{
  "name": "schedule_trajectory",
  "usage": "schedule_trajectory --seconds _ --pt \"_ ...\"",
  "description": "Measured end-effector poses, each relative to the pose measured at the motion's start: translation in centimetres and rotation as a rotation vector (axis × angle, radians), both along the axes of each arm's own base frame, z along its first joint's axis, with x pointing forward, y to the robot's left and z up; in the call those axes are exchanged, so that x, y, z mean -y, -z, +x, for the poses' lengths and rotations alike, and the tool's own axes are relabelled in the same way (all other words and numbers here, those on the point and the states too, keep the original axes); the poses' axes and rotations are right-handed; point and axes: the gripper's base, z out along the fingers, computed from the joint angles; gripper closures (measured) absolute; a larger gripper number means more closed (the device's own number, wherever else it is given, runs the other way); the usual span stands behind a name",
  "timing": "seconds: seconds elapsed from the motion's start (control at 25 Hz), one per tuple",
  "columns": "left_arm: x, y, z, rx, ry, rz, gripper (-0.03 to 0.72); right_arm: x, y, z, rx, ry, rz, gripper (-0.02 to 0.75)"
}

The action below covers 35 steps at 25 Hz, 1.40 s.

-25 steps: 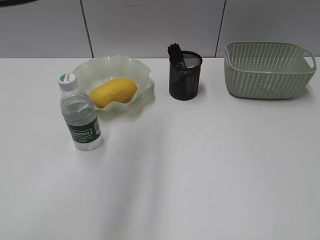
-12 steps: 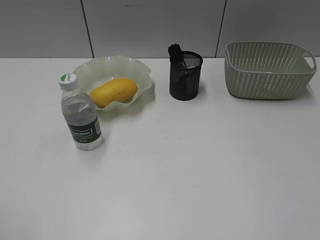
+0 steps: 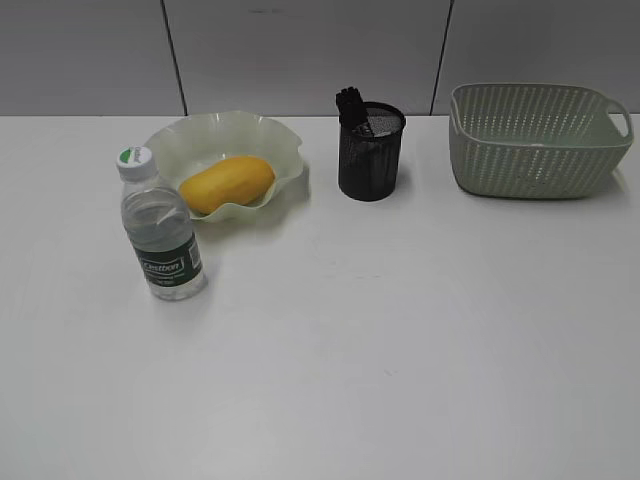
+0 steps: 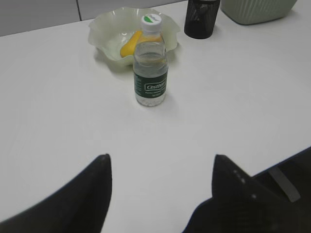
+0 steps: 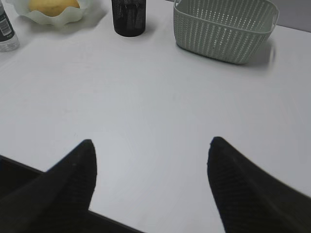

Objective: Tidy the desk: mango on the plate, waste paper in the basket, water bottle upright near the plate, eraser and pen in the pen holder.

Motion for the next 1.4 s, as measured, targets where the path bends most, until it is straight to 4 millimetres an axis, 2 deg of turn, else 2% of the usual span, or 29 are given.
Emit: schedule_trajectory --seconds 0.32,0.56,0.92,1.4 --pt "0.3 0.1 0.2 0.014 0.015 -0.007 0.258 -0.1 0.0 0.0 -0.005 -0.006 0.007 0.175" --pt "0.3 0.0 0.1 0.016 -0.001 -0.009 0.265 -0.1 0.0 -0.1 -0.007 0.011 0.012 0.175" --pt "0.3 0.0 -0.9 0.038 -0.464 -0.013 0.292 -0.3 0.0 -0.7 -0.005 0.465 0.014 0.175" --pt "0.4 0.0 -0.9 0.038 -0.492 -0.013 0.329 -0.3 0.0 -0.7 -0.004 0.498 0.014 0.175"
